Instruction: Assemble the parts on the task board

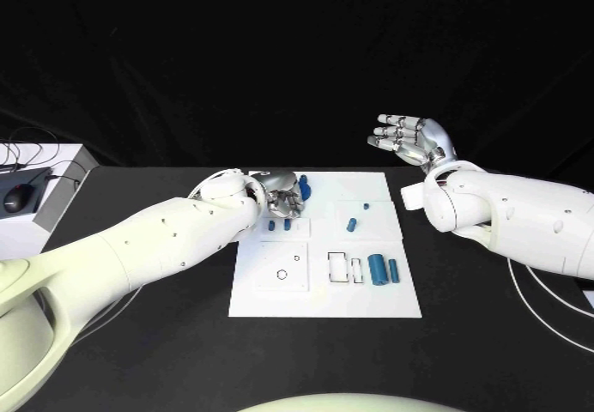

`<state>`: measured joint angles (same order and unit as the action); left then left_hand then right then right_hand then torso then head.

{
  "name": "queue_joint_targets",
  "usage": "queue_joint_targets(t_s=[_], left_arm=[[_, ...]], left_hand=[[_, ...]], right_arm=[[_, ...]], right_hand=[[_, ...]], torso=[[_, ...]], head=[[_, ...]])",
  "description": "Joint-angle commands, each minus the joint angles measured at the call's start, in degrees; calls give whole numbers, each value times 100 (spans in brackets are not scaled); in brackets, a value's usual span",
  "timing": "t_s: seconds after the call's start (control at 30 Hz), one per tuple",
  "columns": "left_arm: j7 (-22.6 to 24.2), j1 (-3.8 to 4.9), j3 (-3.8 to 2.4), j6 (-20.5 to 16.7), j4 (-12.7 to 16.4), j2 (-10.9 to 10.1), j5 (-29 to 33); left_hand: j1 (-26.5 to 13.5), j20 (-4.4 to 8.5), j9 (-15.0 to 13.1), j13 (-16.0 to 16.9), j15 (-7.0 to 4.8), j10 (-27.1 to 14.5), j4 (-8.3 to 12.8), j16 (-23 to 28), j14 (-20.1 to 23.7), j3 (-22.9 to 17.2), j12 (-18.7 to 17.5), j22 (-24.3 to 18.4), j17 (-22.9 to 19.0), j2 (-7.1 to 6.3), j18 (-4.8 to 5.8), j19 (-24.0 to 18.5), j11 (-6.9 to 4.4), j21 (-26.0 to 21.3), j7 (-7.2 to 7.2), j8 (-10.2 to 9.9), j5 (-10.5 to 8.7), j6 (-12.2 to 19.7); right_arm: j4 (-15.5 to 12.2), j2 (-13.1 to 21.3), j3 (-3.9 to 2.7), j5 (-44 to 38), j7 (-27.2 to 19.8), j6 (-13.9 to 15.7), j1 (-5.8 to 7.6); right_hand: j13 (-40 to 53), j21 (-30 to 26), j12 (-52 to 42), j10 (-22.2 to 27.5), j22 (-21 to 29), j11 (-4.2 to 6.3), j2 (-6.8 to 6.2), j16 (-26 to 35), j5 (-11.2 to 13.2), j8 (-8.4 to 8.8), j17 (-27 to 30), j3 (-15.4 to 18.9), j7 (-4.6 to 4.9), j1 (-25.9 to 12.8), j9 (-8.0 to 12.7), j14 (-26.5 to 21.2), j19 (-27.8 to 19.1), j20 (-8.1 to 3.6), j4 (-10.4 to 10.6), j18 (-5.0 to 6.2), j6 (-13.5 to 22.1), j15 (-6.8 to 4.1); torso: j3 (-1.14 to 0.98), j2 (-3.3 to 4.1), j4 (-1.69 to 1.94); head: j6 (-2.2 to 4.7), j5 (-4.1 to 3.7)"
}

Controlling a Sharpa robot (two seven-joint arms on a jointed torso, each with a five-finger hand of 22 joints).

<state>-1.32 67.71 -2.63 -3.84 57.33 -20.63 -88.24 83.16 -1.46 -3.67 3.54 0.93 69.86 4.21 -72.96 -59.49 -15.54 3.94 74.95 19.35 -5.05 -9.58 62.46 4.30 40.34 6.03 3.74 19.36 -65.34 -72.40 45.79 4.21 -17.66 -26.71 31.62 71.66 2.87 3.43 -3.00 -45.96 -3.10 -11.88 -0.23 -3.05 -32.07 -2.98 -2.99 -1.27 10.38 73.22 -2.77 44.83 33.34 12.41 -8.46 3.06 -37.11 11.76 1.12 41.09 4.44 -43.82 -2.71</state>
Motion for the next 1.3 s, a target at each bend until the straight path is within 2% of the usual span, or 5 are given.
queue_joint_targets(t_s=[0.03,0.23,0.6,0.93,1.3], left_arm=[[0,-12,19,152,-23,7,-10],[-5,-12,23,128,-33,6,-10],[182,-16,24,-318,-3,-16,78],[218,-22,11,-613,197,-122,354],[116,-19,-202,-544,721,-488,620]], left_hand=[[-59,40,1,0,-11,41,16,-29,-25,-56,-30,100,13,24,-33,-15,13,40,28,-21,-18,-22],[66,26,4,2,-15,23,150,-26,-19,-193,-27,108,21,71,-58,-88,31,62,50,-21,-44,112],[72,70,1,4,-71,284,316,67,-296,-431,-46,106,71,111,-118,-45,-8,252,125,-20,-37,-143],[19,49,1,4,-67,264,373,151,-354,-542,-46,95,237,93,-155,-58,1,351,145,-20,-37,-123],[-4,40,1,4,-67,274,357,175,-367,-531,-45,84,269,82,-164,-58,-1,362,150,-21,-36,-138]], right_arm=[[-12,2,-3,-9,-69,-78,4],[-16,5,-3,-8,-70,-78,6],[-17,1,-3,-6,-76,-81,7],[-4,0,-3,-3,-82,-87,7],[13,10,-3,3,-84,-96,6]], right_hand=[[1,-30,12,-58,8,-5,18,15,-24,32,6,13,371,-33,3,40,-12,-1,-11,-106,-56,-25],[1,-30,12,-58,8,-5,18,15,-24,32,6,13,371,-33,3,40,-12,-1,-11,-106,-56,-25],[1,-30,11,-61,8,-5,21,16,-25,30,7,14,369,-36,2,32,-13,-2,-4,-107,-65,-25],[0,-29,13,-53,8,-6,33,16,-30,31,7,12,371,-42,2,33,-9,-3,9,-107,-65,-23],[0,-29,13,-53,8,-6,33,16,-30,31,7,12,371,-42,2,33,-9,-3,9,-107,-65,-23]], torso=[[-4,2,-3],[0,-1,2],[1,2,-2],[-1,-6,4],[-1,-21,16]], head=[[-3,-6],[-3,-11],[18,-3],[37,-12],[71,5]])
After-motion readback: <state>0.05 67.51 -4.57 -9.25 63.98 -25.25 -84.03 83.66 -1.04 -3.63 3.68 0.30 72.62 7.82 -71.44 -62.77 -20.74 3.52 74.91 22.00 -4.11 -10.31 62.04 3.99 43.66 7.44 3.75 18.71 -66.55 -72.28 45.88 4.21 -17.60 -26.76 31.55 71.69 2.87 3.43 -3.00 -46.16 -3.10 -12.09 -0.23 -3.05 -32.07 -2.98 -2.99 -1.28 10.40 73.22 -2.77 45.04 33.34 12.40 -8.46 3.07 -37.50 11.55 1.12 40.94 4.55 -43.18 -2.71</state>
